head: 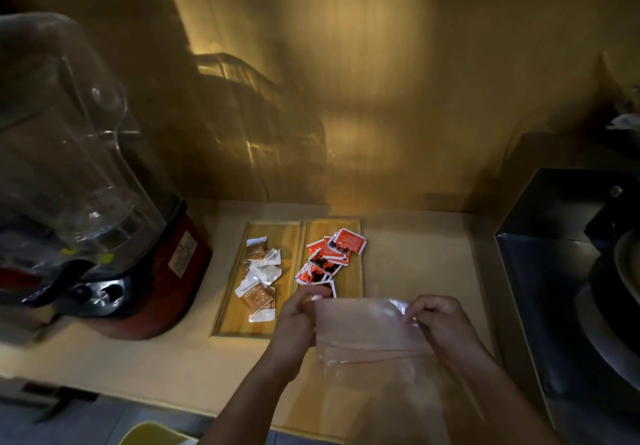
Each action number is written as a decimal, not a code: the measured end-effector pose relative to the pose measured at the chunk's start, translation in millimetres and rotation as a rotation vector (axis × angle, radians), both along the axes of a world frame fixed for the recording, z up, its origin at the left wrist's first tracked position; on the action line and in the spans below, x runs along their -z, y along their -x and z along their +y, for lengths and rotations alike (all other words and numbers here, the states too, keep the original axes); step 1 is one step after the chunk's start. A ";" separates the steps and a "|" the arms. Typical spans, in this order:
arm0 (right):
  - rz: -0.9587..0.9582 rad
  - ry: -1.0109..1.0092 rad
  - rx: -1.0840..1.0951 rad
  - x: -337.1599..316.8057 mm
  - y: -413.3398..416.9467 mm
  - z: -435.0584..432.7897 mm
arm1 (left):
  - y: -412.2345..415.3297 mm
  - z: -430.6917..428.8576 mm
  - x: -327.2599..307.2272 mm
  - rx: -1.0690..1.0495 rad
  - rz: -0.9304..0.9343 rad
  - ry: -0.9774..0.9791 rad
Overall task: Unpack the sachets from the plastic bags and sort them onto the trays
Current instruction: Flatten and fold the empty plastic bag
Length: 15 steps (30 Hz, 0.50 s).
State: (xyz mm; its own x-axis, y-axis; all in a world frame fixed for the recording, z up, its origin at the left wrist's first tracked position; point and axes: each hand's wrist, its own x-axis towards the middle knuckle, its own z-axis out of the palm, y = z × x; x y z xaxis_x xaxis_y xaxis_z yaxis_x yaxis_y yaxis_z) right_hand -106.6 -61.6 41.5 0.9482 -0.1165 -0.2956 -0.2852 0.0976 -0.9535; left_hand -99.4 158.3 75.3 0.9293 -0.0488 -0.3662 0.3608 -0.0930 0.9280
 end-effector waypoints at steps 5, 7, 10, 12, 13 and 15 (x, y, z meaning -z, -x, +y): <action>-0.048 0.091 0.022 -11.6 2.5 35.6 | 16.1 33.7 -1.9 0.075 0.357 0.264; -0.060 0.116 0.001 -16.4 4.9 54.5 | 24.3 50.4 -2.1 0.127 0.449 0.250; -0.100 0.188 -0.059 -28.8 13.6 90.3 | 42.5 83.8 -4.9 0.170 0.512 0.253; -0.129 0.235 -0.102 -36.1 23.3 120.0 | 58.2 109.7 -7.7 0.157 0.503 0.247; -0.146 0.263 -0.126 -38.8 28.3 138.7 | 67.5 124.6 -9.9 0.123 0.482 0.239; -0.144 0.287 -0.162 -37.3 38.6 168.9 | 84.2 149.8 -12.5 0.030 0.424 0.228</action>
